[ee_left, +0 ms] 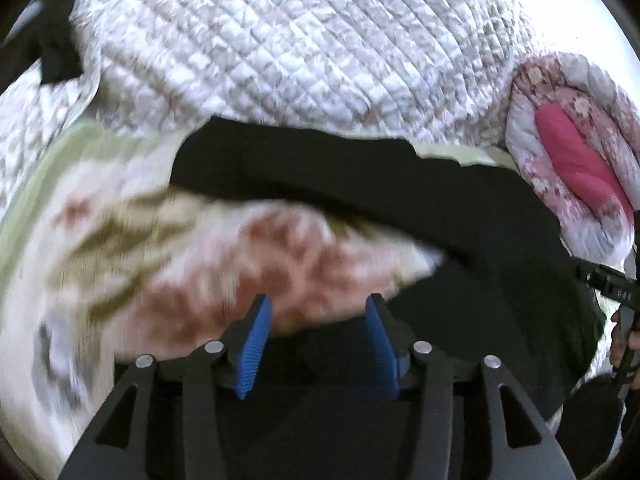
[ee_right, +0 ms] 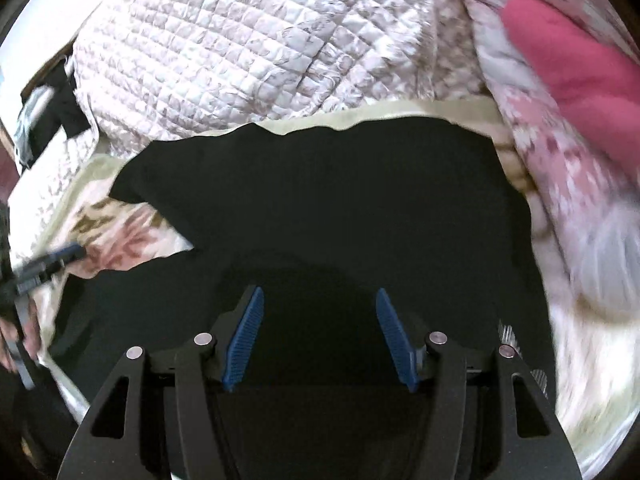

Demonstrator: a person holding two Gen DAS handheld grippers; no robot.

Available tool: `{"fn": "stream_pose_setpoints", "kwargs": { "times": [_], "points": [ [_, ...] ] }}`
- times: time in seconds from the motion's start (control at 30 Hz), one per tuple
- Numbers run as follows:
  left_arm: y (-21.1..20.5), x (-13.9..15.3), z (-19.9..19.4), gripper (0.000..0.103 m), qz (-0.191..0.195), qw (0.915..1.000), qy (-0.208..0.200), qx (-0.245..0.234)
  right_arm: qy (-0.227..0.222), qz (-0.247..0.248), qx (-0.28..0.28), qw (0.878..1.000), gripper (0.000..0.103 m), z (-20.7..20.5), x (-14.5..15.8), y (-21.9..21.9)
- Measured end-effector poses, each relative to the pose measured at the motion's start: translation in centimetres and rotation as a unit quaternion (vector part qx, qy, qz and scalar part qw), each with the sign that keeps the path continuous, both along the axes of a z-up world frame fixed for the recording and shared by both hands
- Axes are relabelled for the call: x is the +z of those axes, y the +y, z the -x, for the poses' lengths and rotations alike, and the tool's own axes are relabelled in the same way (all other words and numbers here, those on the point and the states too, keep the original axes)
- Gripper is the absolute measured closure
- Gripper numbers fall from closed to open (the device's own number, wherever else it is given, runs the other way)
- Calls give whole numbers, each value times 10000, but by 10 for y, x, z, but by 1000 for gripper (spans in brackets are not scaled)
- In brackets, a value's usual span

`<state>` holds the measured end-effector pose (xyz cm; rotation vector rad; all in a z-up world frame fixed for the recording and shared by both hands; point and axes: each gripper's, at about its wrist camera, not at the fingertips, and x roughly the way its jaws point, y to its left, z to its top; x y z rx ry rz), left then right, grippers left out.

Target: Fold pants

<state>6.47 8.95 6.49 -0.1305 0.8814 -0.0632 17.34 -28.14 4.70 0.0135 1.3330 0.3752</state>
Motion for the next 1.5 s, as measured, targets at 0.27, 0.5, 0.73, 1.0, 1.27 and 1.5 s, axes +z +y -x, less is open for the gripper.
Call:
{"fn": "stream_pose_setpoints", "kwargs": {
  "times": [0.27, 0.5, 0.73, 1.0, 1.27, 1.5],
  "points": [
    [8, 3, -95, 43, -275, 9993, -144, -189, -201, 218, 606, 9977, 39, -65, -36, 13],
    [4, -17, -170, 37, -488, 9985, -94, -208, -218, 369, 795, 9959, 32, -135, -76, 23],
    [-4, -57, -208, 37, -661, 9975, 206, -110, -44, 771, 1194, 9898, 30, -171, -122, 37],
    [-36, -56, -202, 91, -1300, 9908, -31, -375, -226, 1233, 1409, 9821, 94, -162, -107, 53],
    [-29, 17, -147, 99, -874, 9939, -626, -257, -972, 475, 1046, 9886, 95, -110, 12, 40],
    [-22, 48, -25, 99, -450, 9922, -1142, -204, -962, -46, 600, 9935, 95, -4, 76, 3]
  ]
}}
